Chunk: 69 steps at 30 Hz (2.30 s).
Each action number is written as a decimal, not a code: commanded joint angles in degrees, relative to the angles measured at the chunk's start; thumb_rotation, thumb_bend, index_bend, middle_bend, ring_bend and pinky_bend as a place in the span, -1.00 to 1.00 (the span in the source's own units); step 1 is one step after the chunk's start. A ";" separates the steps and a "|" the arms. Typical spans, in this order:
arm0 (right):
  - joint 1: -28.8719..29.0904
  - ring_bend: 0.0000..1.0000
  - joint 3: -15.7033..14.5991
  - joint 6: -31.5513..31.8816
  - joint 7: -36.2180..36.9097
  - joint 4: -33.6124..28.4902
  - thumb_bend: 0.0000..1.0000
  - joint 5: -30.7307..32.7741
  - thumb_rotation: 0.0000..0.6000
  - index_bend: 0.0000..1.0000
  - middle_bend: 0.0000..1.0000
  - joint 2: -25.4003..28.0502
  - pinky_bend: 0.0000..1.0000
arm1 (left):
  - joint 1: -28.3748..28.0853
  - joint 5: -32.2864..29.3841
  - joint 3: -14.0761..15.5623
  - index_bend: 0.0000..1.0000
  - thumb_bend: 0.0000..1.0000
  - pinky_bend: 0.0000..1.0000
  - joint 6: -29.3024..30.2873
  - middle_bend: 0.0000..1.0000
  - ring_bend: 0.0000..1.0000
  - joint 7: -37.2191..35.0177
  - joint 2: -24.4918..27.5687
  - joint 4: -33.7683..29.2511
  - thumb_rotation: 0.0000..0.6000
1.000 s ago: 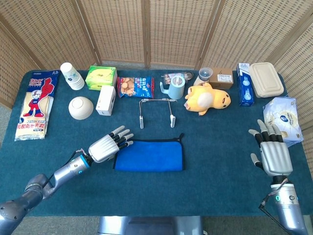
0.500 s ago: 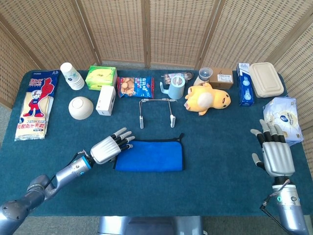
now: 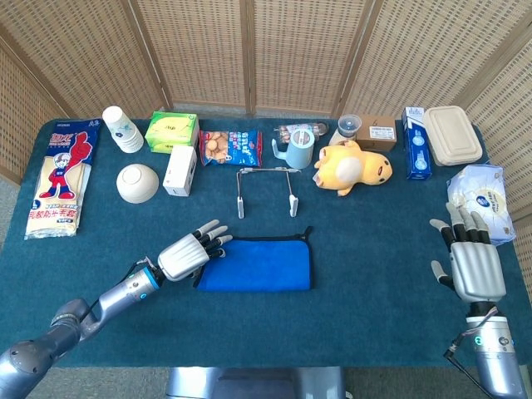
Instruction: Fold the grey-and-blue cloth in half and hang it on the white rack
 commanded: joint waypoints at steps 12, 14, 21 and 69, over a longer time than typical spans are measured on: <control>-0.48 -1.00 0.57 -0.07 0.20 -0.13 -0.45 0.30 1.00 -0.56 -0.91 0.06 -1.00 | 0.46 -1.21 0.16 -0.05 -0.01 -1.00 0.65 -0.53 -0.93 -2.13 -0.15 0.65 1.00; -0.58 -1.00 0.66 -0.14 0.35 -0.06 -0.45 0.56 1.00 -0.56 -0.91 0.07 -1.00 | 0.61 -1.52 0.10 -0.06 -0.01 -1.00 0.54 -0.54 -0.93 -2.52 -0.01 0.53 1.00; -0.83 -1.00 0.85 -0.67 1.12 0.09 -0.45 1.37 1.00 -0.56 -0.91 0.07 -1.00 | 0.92 -2.36 -0.07 -0.04 -0.01 -1.00 -0.05 -0.55 -0.93 -2.82 -0.30 1.19 1.00; -5.57 -1.00 0.67 1.43 16.02 8.28 -0.47 -2.21 1.00 -0.55 -0.91 -1.33 -1.00 | -6.61 -14.39 -19.23 0.54 0.00 -0.90 -0.46 -0.09 -0.54 17.29 21.68 -50.77 1.00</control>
